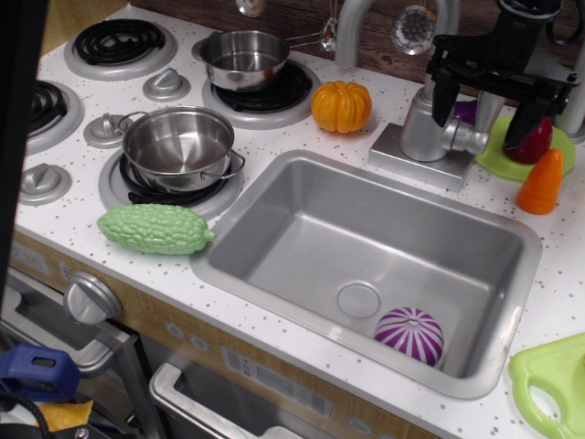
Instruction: Turn lever vertical to front
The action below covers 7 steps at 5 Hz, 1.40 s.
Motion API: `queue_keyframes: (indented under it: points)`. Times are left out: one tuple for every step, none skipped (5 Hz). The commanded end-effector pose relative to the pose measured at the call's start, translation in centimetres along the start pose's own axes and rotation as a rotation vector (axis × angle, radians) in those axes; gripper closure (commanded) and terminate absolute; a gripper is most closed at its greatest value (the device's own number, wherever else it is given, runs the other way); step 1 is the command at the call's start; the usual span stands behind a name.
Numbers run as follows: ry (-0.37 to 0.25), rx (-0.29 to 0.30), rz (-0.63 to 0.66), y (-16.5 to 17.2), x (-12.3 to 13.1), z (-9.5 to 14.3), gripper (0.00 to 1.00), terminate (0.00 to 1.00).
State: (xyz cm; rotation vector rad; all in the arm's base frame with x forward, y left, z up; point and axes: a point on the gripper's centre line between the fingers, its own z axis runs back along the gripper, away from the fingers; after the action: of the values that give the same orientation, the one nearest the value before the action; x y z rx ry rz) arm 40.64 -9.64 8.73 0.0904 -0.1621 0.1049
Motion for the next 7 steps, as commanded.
queue_keyframes:
  points:
    - [0.0,0.0,0.0,0.0,0.0,0.0,0.0,0.0]
    - [-0.057,0.033,0.011,-0.2,0.6,0.0,0.0,0.0]
    - [-0.133,0.087,0.027,-1.0,1.6,1.0,0.0,0.0]
    - [-0.159,0.065,0.039,-1.1,2.7,2.1,0.0,0.0]
    - [-0.203,0.047,0.044,-1.3,3.4,2.4,0.0,0.0]
    - [-0.219,0.064,0.038,-0.9,4.0,2.2,0.0,0.0]
    - [-0.208,0.054,0.017,0.4,5.1,2.0,0.0,0.0]
